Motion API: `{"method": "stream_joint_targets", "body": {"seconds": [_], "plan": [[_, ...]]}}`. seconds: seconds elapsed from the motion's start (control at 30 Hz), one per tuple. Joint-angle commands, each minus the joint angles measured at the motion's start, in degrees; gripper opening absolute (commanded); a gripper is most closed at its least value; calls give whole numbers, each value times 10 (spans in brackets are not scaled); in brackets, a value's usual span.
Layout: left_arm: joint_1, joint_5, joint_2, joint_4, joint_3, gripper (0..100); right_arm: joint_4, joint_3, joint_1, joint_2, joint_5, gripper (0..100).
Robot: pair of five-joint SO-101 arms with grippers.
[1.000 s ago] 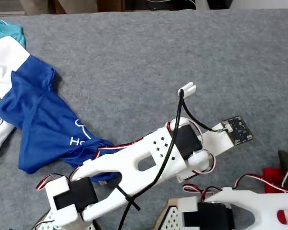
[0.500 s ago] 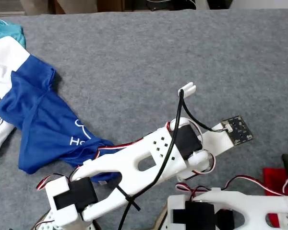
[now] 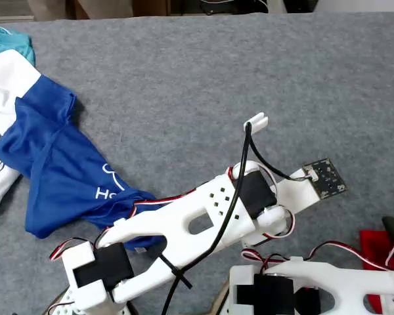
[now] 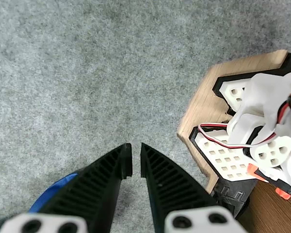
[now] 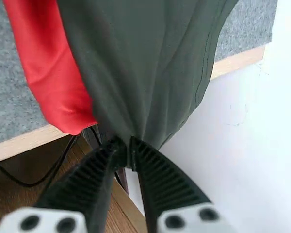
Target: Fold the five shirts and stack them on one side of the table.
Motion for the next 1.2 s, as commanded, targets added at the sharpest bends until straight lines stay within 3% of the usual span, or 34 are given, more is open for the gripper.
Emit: {"method": "stream_joint_targets", "body": {"seconds": [0.0, 0.23, 0.33, 0.53, 0.7, 0.9, 1.17], "plan": [[-4, 2, -7, 4, -21, 49, -5, 7, 15, -22, 26, 11], [-4, 2, -7, 4, -22, 49, 27, 7, 11, -25, 59, 233], [-4, 3, -4, 7, -21, 49, 62, -8, 9, -25, 63, 285], [-4, 2, -3, 20, -25, 49, 137, -58, -28, -22, 30, 262], [-29, 2, -5, 20, -26, 49, 120, -61, -91, -21, -84, 0], [-60, 4, -7, 22, -26, 49, 114, -33, -97, -21, -115, 6], [-69, 4, -7, 24, -26, 49, -1, 29, -11, -21, -124, 6]]}}
